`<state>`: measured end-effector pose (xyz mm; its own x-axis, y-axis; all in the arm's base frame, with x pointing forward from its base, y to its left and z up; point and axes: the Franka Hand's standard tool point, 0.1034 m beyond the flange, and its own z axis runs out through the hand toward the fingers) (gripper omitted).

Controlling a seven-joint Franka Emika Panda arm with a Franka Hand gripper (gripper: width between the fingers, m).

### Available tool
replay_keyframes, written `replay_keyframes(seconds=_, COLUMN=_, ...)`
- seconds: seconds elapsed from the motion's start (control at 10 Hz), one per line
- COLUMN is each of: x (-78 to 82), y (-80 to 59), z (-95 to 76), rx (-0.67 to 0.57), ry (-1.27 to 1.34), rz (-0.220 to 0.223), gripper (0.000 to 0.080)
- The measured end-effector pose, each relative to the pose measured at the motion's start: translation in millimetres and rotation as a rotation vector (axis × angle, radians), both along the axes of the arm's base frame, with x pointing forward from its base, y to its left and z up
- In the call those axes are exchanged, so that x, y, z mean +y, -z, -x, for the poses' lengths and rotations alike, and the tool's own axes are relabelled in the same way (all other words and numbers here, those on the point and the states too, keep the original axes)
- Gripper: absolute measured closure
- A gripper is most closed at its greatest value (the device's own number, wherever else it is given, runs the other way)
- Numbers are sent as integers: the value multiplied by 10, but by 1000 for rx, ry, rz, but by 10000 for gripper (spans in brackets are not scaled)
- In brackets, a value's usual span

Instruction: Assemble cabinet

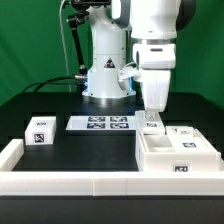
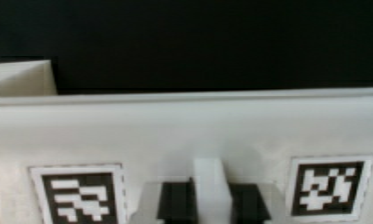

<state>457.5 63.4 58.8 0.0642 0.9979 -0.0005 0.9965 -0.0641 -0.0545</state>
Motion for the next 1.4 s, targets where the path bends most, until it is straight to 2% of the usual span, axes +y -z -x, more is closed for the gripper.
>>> replay_keyframes(seconds=0.5, x=-6, y=-9, z=-5, rx=27, ry=-1, rz=9, gripper=730)
replay_keyframes(seconds=1.2, x=23, y=1, z=-22, rx=5, ry=-1, rz=0, gripper=729)
replay_keyframes(seconds=1.4, x=24, y=6, z=-145, rx=-2, ry=-7, rz=-5, gripper=729)
